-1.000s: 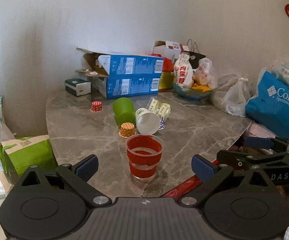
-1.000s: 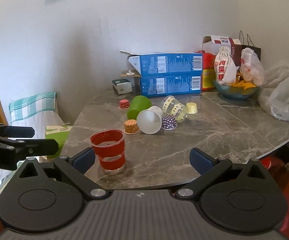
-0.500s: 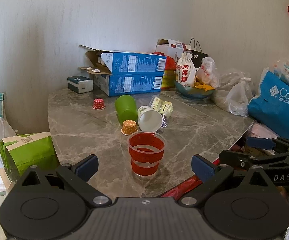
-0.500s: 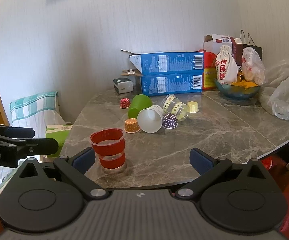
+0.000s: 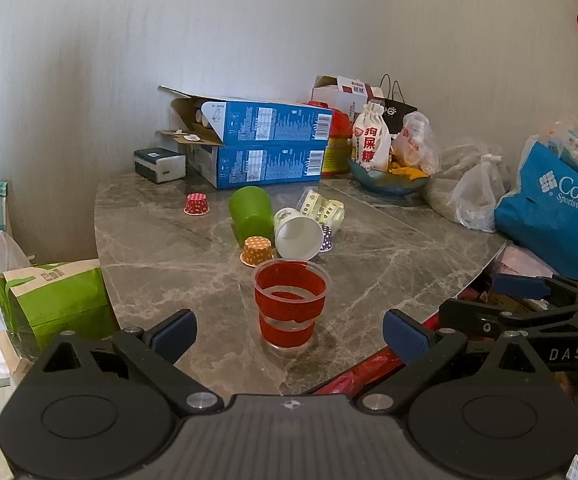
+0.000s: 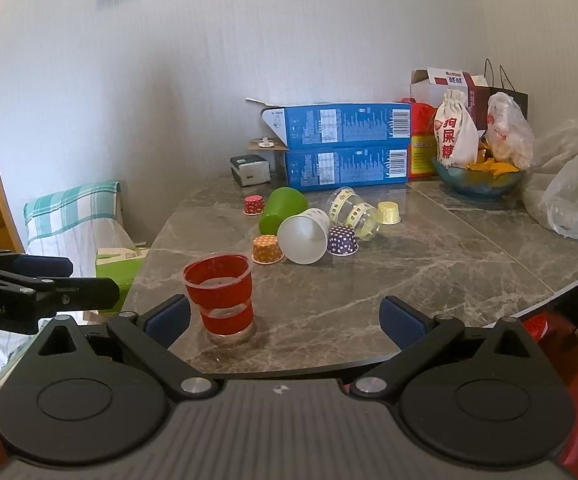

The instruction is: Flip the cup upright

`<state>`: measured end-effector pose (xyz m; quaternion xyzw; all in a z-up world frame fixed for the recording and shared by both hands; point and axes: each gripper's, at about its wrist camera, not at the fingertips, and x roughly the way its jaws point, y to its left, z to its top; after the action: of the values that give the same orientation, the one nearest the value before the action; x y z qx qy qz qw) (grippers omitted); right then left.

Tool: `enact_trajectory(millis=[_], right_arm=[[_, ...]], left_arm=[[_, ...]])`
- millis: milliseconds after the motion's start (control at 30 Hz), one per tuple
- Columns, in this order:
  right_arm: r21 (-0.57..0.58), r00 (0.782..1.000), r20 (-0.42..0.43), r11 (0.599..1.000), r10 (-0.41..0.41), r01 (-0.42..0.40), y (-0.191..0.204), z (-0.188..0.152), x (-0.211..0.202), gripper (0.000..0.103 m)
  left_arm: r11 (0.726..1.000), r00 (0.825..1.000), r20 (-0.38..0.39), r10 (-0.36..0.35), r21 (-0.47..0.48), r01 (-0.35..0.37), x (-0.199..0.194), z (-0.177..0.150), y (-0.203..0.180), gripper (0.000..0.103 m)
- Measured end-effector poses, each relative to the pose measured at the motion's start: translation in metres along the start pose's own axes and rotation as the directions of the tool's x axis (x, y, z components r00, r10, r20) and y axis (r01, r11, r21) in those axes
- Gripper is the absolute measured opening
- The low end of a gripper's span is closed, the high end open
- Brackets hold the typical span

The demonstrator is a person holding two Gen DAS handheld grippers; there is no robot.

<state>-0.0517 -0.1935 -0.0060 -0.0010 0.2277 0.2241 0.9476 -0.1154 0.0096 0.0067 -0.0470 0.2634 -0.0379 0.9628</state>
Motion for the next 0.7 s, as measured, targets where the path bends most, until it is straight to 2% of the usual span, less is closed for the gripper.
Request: enact_trajectory(millis=[700], right_arm=[[0.011,1.0,-0.007,1.0,0.005,-0.005,-0.0034,-0.0016,0.0014,0.102]], left_arm=[[1.0,1.0,-0.001,0.0,-0.008,0.0,0.0005,-0.0007,0.0002,0.101]])
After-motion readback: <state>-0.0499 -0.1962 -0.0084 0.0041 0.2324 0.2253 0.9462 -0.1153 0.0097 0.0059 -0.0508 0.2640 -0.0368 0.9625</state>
